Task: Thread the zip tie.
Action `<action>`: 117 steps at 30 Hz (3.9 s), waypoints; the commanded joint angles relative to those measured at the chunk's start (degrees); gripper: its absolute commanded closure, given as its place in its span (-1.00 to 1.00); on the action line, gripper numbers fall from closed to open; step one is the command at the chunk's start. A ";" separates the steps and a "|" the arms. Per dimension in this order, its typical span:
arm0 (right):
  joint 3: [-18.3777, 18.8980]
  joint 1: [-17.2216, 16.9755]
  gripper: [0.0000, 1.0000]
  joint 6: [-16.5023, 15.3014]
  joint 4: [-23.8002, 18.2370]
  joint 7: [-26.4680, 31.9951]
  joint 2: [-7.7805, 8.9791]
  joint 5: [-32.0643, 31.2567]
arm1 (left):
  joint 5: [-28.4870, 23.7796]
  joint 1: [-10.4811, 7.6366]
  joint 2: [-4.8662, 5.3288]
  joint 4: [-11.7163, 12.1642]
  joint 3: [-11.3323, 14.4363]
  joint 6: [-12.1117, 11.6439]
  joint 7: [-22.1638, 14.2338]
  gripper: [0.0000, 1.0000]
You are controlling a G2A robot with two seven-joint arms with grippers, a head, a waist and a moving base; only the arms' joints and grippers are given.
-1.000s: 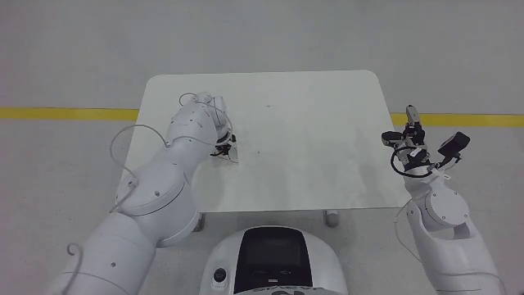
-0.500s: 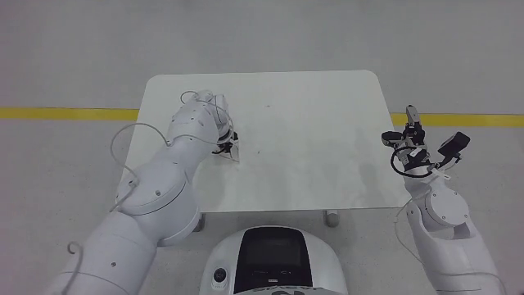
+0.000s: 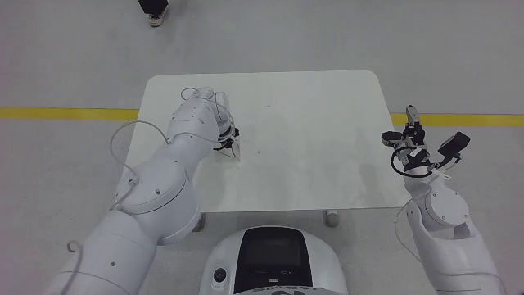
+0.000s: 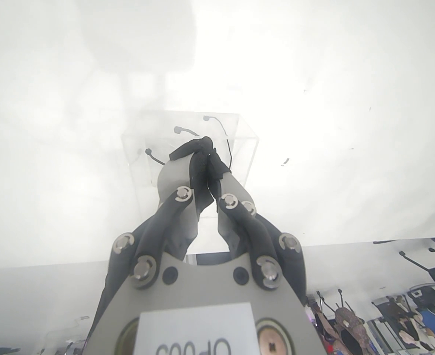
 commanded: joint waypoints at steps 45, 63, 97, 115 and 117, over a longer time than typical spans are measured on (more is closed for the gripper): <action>0.00 0.00 -1.00 0.00 0.00 0.00 0.00 0.00 | 0.94 -0.41 1.00 -1.84 -0.01 -0.16 3.58 1.00; 0.00 0.00 -1.00 0.00 0.00 0.00 0.00 0.00 | 0.83 -0.70 0.99 -1.37 0.00 -0.56 4.72 1.00; 0.00 0.00 -1.00 0.00 0.00 0.00 0.00 0.00 | 2.70 0.75 1.20 -1.67 0.00 3.08 3.34 0.56; 0.00 0.00 -1.00 0.00 0.00 0.00 0.00 0.00 | 4.91 2.22 1.78 -3.82 0.00 7.46 3.76 0.48; 0.00 0.00 -1.00 0.00 0.00 0.00 0.00 0.00 | 4.98 2.33 1.87 -4.05 0.00 7.73 3.85 0.46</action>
